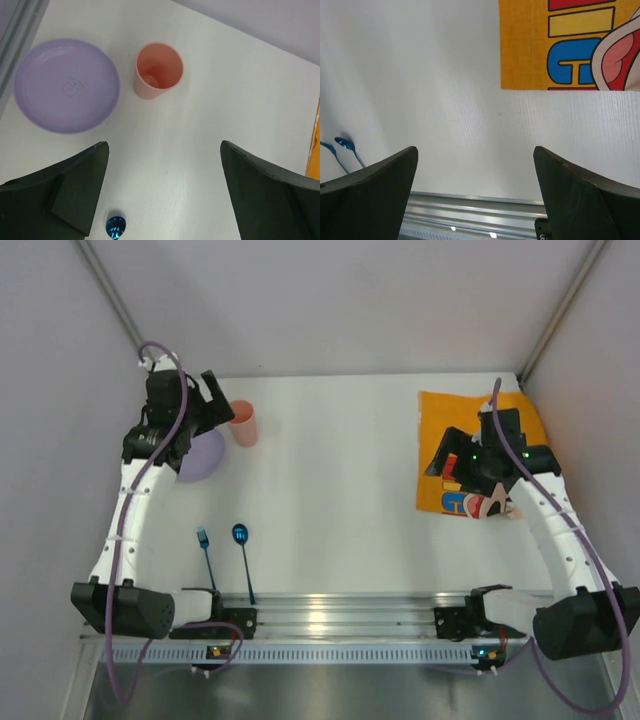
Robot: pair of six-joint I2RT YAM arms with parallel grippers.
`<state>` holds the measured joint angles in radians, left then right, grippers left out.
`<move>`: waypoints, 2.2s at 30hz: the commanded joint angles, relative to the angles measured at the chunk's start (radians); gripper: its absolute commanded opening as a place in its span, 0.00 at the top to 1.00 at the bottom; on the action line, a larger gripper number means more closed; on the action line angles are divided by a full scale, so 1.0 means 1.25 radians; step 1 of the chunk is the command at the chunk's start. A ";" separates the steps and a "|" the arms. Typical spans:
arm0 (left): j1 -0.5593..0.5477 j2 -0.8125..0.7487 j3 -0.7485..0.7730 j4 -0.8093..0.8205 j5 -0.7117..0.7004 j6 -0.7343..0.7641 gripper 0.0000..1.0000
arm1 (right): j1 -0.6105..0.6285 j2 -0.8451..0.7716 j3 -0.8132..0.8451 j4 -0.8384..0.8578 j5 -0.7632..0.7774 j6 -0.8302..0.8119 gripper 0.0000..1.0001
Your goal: Set the dinner table for one person
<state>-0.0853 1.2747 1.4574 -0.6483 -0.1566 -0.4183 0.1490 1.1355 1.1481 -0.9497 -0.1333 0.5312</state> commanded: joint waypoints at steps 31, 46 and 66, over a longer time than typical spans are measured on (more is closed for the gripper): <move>0.004 0.026 -0.001 -0.081 0.257 -0.062 0.10 | 0.073 0.649 0.104 0.253 0.169 -0.010 0.75; 0.004 0.017 -0.017 -0.056 0.271 -0.089 0.12 | 0.387 0.716 0.230 0.253 0.022 0.060 1.00; -0.015 -0.054 -0.008 -0.147 0.242 -0.080 0.07 | 0.534 0.631 0.483 0.208 -0.151 0.094 0.11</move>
<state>-0.0898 1.2423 1.4628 -0.8234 0.1413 -0.5190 0.8215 2.1143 1.8080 -0.6346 -0.3466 0.6907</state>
